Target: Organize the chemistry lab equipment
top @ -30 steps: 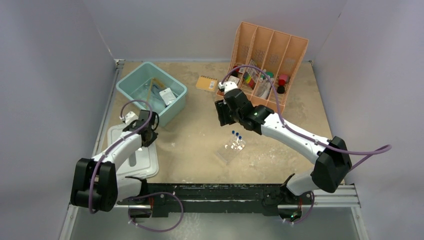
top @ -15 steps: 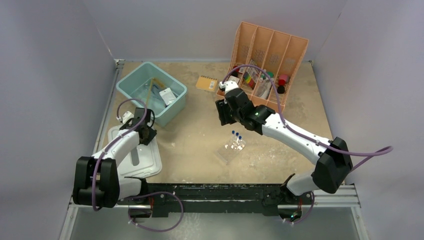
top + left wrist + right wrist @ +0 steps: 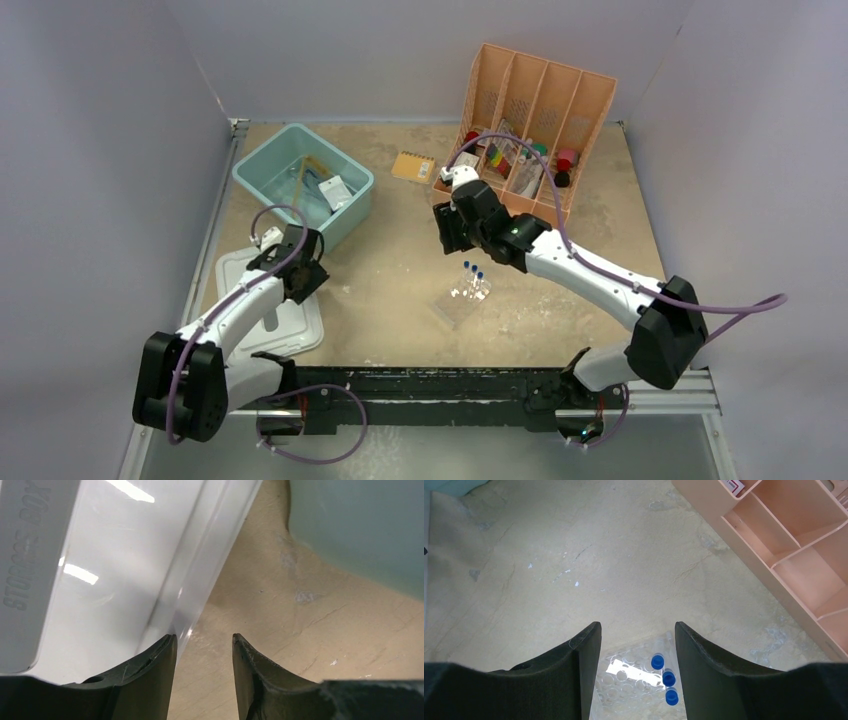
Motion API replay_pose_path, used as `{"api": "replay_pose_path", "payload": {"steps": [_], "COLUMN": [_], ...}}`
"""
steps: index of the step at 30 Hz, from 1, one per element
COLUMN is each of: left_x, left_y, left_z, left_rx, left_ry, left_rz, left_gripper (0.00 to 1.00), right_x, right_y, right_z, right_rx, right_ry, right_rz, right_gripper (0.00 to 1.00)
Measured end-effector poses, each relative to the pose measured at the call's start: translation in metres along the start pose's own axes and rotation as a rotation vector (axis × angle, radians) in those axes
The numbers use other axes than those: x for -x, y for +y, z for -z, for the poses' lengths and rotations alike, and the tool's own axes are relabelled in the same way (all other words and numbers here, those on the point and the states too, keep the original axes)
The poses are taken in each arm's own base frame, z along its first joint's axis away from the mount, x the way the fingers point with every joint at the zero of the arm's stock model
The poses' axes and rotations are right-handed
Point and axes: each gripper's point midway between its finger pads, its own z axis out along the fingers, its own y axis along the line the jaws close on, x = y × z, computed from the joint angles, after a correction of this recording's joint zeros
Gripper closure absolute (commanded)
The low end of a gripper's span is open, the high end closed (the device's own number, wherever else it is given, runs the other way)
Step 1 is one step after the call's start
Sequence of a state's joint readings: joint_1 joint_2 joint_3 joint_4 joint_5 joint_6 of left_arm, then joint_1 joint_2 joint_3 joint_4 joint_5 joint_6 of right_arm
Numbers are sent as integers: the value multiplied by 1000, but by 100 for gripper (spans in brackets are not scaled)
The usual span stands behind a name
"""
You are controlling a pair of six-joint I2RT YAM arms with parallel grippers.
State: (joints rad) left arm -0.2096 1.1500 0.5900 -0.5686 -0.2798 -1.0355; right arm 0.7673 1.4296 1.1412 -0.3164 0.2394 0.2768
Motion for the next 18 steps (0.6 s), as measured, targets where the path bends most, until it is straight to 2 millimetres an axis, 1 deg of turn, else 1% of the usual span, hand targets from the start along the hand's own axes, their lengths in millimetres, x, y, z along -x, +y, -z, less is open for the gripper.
{"api": "replay_pose_path", "payload": {"steps": [3, 6, 9, 12, 15, 18], "left_x": [-4, -2, 1, 2, -2, -5], "left_y": [-4, -4, -1, 3, 15, 21], "left_z": [0, -1, -3, -3, -1, 0], "left_rx": [3, 18, 34, 54, 98, 122], "left_ry": [-21, -43, -61, -74, -57, -47], "left_rz": [-28, -33, -31, -29, -47, -59], "left_gripper": [57, 58, 56, 54, 53, 53], "right_x": [-2, -1, 0, 3, 4, 4], "right_y": [0, 0, 0, 1, 2, 4], "right_z": [0, 1, 3, 5, 5, 6], "right_rx": [1, 5, 9, 13, 18, 31], "right_ry": [1, -5, -15, -25, -30, -29], "right_rz": [-2, -5, -8, -11, -15, -17], "right_gripper": [42, 42, 42, 42, 42, 42]}}
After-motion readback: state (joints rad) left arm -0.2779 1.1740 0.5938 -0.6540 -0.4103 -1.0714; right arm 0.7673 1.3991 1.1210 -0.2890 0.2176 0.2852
